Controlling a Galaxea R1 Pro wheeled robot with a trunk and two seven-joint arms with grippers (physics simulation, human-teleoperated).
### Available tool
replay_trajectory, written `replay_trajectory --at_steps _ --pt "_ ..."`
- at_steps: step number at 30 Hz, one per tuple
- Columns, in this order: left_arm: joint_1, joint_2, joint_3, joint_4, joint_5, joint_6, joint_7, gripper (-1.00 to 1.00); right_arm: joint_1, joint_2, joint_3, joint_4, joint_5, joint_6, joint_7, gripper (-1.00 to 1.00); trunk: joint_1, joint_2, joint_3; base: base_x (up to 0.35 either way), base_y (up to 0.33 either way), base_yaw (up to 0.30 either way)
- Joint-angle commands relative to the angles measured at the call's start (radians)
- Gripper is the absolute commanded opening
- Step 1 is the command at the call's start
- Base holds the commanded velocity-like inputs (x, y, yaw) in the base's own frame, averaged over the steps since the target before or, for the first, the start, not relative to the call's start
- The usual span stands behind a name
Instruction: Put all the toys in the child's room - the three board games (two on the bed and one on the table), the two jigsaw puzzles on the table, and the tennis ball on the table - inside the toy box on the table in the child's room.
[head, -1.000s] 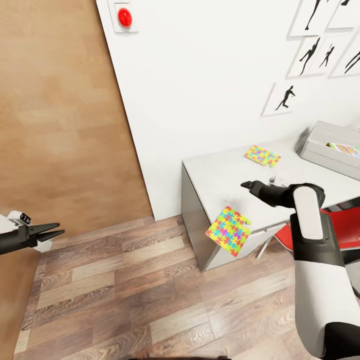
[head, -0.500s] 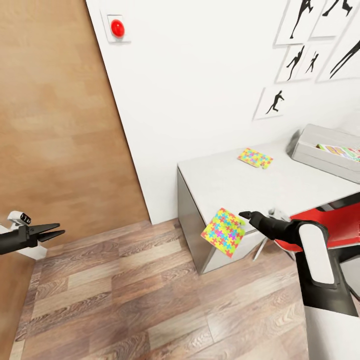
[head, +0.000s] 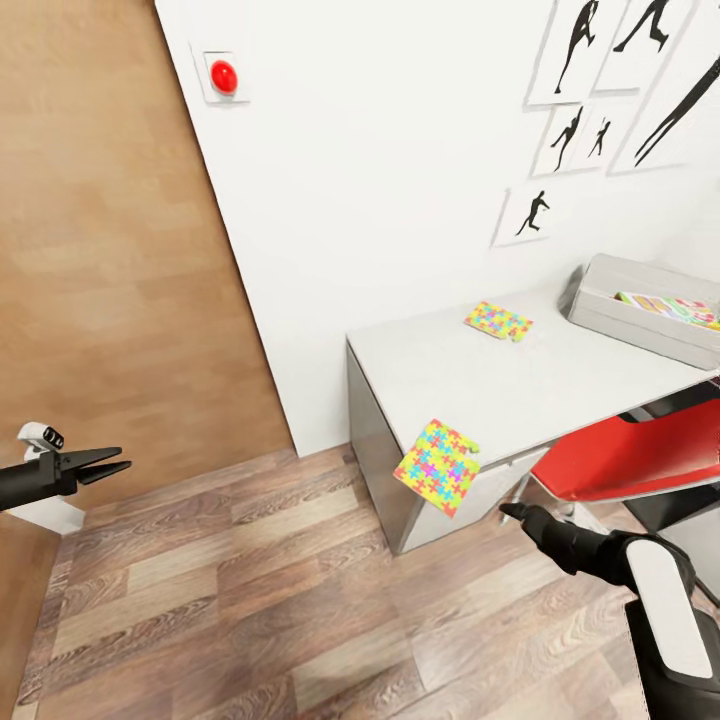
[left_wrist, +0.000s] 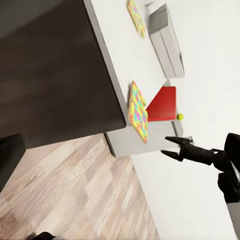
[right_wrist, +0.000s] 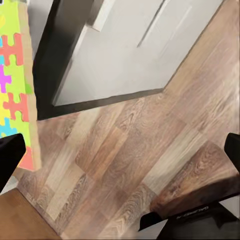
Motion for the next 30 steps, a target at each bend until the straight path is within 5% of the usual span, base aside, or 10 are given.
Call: replay_trajectory --at_steps 1,10,22,30 --pt "-0.001 0.000 -0.001 0.000 0.000 0.011 -0.004 1.00 0.007 0.000 -0.006 0.000 -0.012 0.002 -0.010 1.00 0.001 -0.002 0.000 0.000 0.000 -0.070" --pt "-0.001 -0.013 -0.001 0.000 -0.002 0.012 -0.004 1.00 0.046 0.001 -0.024 0.047 -0.009 -0.003 -0.008 1.00 0.001 -0.002 0.014 0.000 0.000 -0.035" --pt "-0.001 -0.069 -0.002 0.000 -0.003 0.014 0.000 1.00 0.055 -0.001 -0.026 0.129 -0.009 -0.027 -0.007 1.00 0.001 -0.002 0.032 0.000 0.000 -0.002" --pt "-0.002 -0.113 -0.002 0.000 -0.002 0.018 0.123 1.00 0.055 -0.002 -0.027 0.131 -0.009 -0.029 -0.008 1.00 0.001 -0.002 0.037 0.000 0.000 0.000"
